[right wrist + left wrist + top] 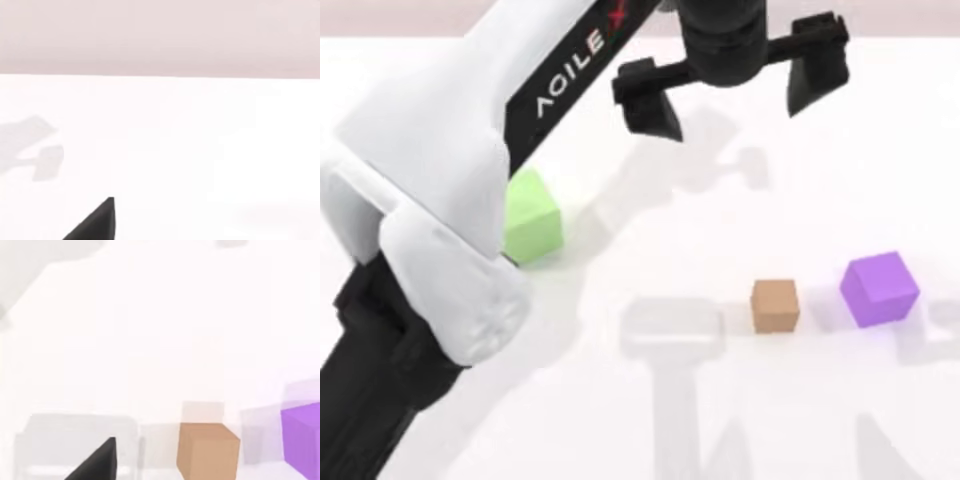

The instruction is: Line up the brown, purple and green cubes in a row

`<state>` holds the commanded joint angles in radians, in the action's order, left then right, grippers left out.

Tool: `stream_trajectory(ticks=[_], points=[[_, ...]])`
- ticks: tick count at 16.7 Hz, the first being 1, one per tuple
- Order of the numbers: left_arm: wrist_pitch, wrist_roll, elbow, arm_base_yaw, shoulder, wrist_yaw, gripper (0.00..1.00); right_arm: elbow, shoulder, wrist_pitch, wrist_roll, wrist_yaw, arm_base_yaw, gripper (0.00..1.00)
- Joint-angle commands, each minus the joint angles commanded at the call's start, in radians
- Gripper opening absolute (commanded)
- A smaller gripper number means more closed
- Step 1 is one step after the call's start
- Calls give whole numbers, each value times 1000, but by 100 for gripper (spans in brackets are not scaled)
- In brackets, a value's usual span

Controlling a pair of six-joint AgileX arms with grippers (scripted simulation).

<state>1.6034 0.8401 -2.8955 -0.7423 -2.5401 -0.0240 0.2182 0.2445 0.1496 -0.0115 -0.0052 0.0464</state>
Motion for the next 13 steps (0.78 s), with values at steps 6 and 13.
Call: stream_trajectory(ticks=[6,13], points=[[-382,-132,702,235,664,-7,100,325,435,260,-10,4,64,100],[-911,-403,1817,508,1558,-3,100,742,1024,609,-19,11,146,100]])
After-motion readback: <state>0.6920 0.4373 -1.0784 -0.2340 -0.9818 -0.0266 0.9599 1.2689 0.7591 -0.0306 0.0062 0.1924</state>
